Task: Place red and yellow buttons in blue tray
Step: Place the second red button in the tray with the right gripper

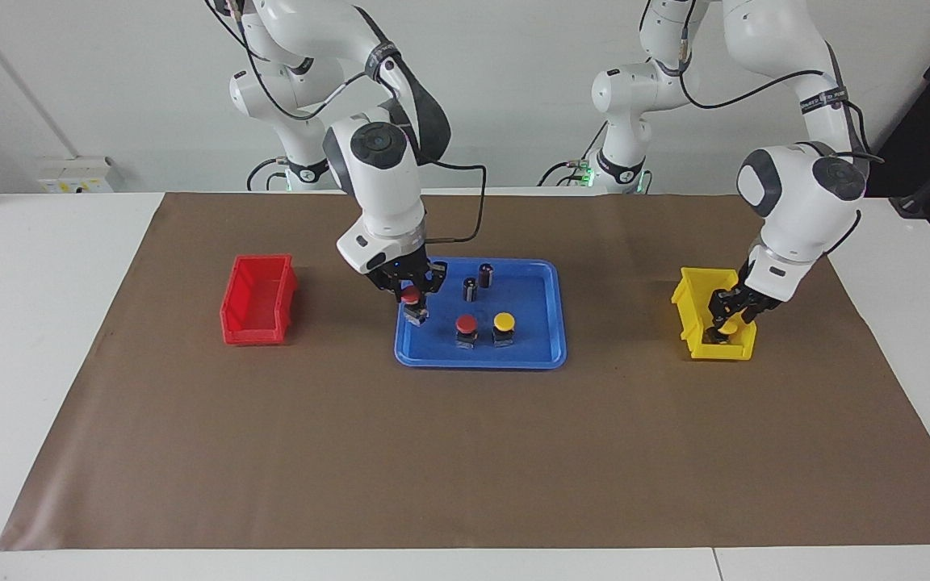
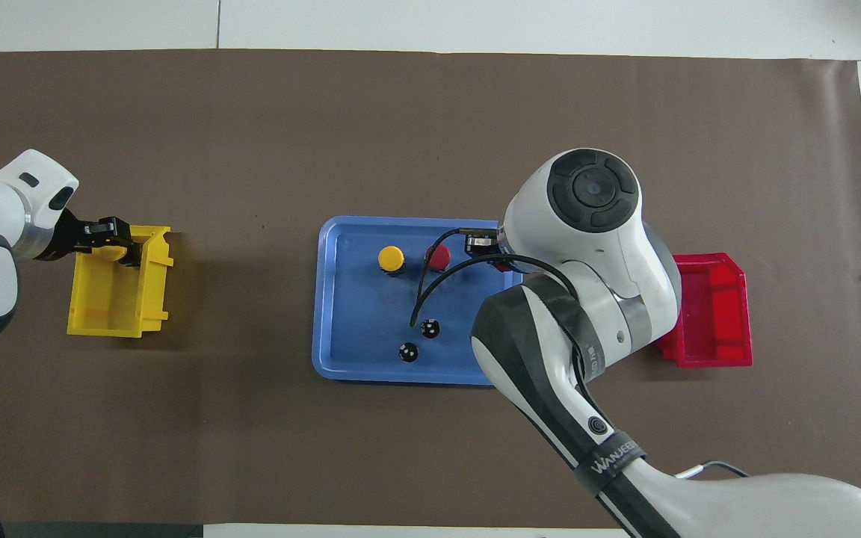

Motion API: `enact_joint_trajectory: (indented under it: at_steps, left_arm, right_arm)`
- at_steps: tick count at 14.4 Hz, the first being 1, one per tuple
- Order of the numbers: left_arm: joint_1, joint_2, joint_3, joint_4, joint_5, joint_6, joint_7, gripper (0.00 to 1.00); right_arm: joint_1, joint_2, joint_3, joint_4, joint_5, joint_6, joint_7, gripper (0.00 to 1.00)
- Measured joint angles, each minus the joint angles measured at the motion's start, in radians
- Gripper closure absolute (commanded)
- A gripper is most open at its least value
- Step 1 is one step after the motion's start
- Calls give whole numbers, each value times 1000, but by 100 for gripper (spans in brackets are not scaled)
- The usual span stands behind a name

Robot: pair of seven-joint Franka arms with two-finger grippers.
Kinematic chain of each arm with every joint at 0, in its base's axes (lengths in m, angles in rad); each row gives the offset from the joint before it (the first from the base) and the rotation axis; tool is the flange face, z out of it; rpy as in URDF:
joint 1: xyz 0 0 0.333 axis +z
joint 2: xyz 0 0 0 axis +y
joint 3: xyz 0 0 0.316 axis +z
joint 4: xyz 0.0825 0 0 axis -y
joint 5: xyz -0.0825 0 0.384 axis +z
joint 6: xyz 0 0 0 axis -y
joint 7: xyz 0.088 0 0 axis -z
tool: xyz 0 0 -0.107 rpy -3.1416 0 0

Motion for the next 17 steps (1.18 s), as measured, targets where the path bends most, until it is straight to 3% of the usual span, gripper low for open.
enact_joint_trajectory:
  at_steps: [3, 5, 10, 13, 16, 17]
  left_arm:
    - [0, 23, 0, -1, 0, 21, 0, 38]
    - [0, 25, 0, -3, 0, 23, 1, 44]
    - [0, 25, 0, -8, 0, 22, 2, 87]
    - [0, 25, 0, 0, 0, 9, 2, 98]
    - [1, 19, 0, 94, 0, -145, 0, 98]
    - [1, 15, 0, 153, -1, -232, -8, 98]
  right_arm:
    - [2, 26, 1, -2, 0, 25, 0, 87]
    - [4, 34, 1, -3, 1, 39, 0, 86]
    - [23, 64, 1, -8, 1, 76, 0, 82]
    - [23, 74, 0, -15, 1, 92, 0, 76]
    - [23, 75, -1, -22, 1, 99, 0, 54]
    - [23, 75, -1, -25, 1, 102, 0, 40]
